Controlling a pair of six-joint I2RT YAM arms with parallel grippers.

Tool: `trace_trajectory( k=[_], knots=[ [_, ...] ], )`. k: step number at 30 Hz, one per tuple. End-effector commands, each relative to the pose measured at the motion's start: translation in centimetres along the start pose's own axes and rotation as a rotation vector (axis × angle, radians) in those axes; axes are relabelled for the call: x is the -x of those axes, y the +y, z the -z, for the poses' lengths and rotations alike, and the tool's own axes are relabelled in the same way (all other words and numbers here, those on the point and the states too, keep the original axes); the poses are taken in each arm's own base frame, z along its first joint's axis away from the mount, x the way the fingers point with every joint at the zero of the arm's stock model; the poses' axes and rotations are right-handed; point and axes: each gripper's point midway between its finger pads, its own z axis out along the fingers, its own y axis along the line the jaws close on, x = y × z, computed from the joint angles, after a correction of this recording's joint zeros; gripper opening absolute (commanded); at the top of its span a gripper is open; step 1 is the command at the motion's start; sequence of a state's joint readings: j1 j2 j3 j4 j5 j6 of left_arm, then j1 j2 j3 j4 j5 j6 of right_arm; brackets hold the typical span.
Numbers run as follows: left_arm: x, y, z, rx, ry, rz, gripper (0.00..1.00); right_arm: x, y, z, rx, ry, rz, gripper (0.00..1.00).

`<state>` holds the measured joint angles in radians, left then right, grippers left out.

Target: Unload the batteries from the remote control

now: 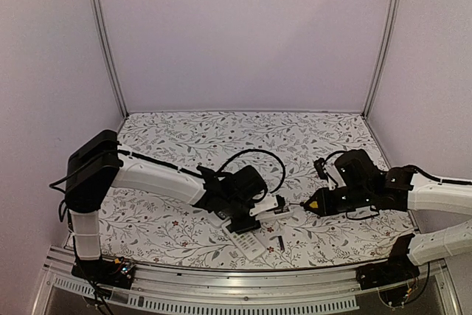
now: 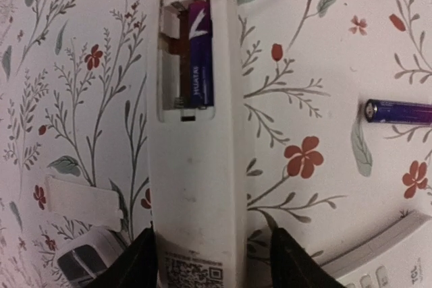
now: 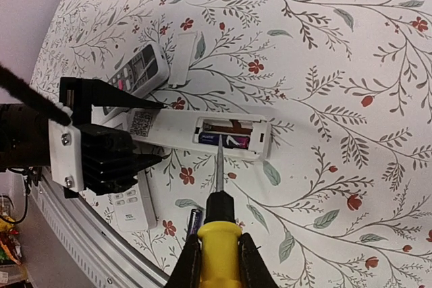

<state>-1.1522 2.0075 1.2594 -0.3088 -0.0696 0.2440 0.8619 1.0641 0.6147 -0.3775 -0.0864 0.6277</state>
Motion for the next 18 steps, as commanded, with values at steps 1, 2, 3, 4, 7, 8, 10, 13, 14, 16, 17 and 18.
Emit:
trace_trajectory(
  k=[1, 2, 3, 4, 7, 8, 10, 13, 14, 16, 17, 18],
  knots=[
    [-1.6, 0.2, -0.3, 0.028, 0.064, -0.046, 0.66, 0.4, -0.9, 0.0, -0.051, 0.025, 0.063, 0.00],
    [-1.8, 0.4, -0.3, 0.036, 0.069, -0.046, 0.68, 0.5, -0.8, 0.0, -0.046, 0.025, 0.069, 0.00],
    [-1.9, 0.6, -0.4, 0.043, 0.073, -0.047, 0.69, 0.6, -0.7, 0.0, -0.042, 0.027, 0.078, 0.00],
    [-2.0, 0.8, -0.3, 0.055, 0.076, -0.046, 0.69, 0.7, -0.6, 0.0, -0.037, 0.031, 0.082, 0.00],
    [-2.3, 2.1, -0.3, 0.099, 0.090, -0.038, 0.70, 0.7, -0.1, -0.4, -0.020, 0.054, 0.116, 0.00],
    [-2.4, 2.6, -0.3, 0.111, 0.093, -0.031, 0.70, 0.7, 0.0, -0.5, -0.018, 0.061, 0.128, 0.00],
    [-2.6, 3.8, -0.2, 0.147, 0.097, -0.012, 0.69, 0.7, 0.1, -0.7, -0.015, 0.070, 0.144, 0.00],
    [-2.7, 5.8, 0.0, 0.200, 0.101, 0.025, 0.69, 0.8, 0.2, -1.0, -0.011, 0.086, 0.166, 0.00],
    [-2.7, 6.4, 0.1, 0.217, 0.101, 0.040, 0.69, 0.8, 0.2, -1.2, -0.009, 0.094, 0.170, 0.00],
    [-2.7, 7.4, 0.1, 0.245, 0.102, 0.068, 0.69, 0.7, 0.2, -1.5, -0.007, 0.111, 0.183, 0.00],
    [-2.6, 7.7, 0.1, 0.256, 0.102, 0.080, 0.69, 0.5, 0.2, -1.7, -0.009, 0.122, 0.189, 0.00],
    [-2.5, 8.1, 0.1, 0.265, 0.101, 0.092, 0.69, 0.5, 0.2, -1.8, -0.009, 0.131, 0.193, 0.00]
  ],
)
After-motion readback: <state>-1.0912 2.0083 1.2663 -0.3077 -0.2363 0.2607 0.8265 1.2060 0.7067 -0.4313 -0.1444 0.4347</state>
